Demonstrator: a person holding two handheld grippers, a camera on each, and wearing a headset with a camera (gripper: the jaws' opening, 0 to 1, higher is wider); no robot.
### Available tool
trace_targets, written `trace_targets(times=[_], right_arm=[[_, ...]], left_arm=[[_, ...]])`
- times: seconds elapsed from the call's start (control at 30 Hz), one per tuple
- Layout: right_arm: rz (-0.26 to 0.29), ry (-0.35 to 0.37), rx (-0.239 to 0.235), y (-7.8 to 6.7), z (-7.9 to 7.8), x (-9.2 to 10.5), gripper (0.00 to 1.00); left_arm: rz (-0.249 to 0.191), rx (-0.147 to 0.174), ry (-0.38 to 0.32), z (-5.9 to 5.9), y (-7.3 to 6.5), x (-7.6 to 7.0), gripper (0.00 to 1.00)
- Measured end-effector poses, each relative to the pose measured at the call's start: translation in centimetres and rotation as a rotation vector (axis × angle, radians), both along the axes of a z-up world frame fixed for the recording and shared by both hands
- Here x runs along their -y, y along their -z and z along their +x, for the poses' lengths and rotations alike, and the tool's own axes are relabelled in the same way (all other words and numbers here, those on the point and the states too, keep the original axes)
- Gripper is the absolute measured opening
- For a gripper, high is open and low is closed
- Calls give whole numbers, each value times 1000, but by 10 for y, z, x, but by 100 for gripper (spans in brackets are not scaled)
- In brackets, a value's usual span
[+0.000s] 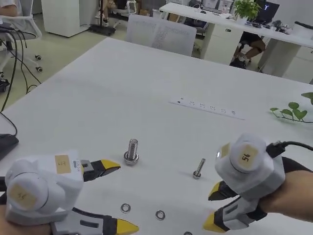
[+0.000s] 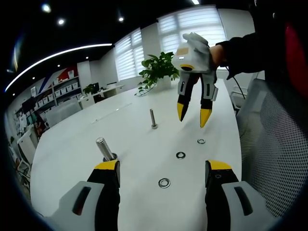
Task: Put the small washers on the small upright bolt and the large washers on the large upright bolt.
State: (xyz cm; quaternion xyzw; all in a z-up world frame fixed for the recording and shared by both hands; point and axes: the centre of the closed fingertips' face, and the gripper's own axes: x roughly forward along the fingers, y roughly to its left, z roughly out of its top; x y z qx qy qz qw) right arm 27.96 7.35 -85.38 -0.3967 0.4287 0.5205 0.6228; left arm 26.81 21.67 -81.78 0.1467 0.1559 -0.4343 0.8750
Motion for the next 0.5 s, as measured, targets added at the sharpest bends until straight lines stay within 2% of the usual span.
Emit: trace_targets(times=[0.5], right_arm=[[-17, -68, -43, 12, -30, -19, 35]], left_arm=[[-5, 6, 8, -2, -4, 0, 71]])
